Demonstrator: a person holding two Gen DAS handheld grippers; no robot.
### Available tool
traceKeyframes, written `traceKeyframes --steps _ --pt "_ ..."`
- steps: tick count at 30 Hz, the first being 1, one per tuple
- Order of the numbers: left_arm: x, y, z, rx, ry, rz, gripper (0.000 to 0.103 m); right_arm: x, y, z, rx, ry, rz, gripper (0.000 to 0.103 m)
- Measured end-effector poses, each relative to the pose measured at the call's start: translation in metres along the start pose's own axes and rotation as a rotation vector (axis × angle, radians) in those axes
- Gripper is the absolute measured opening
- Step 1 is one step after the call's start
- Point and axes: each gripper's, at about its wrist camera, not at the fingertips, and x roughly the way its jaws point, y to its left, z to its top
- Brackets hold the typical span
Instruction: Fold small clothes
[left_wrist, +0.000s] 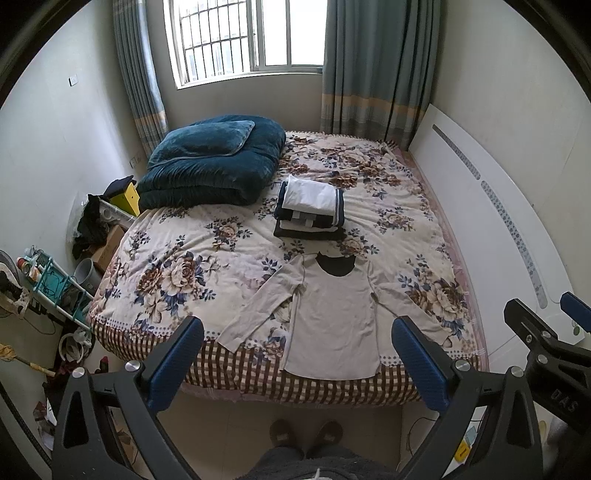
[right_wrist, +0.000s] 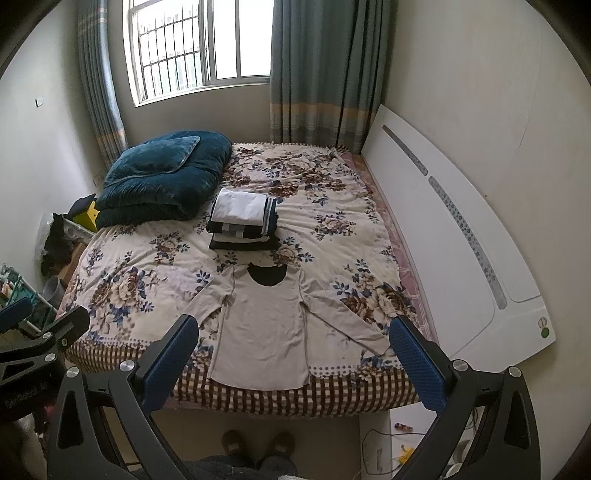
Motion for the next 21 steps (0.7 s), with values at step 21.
traceKeyframes --steps 21 --pt "-0.0013 0.0020 -0.0051 -0.002 -0.007 -0.002 0.103 -0.0027 0.0063 0.0007 -0.005 -0.005 0.006 0.103"
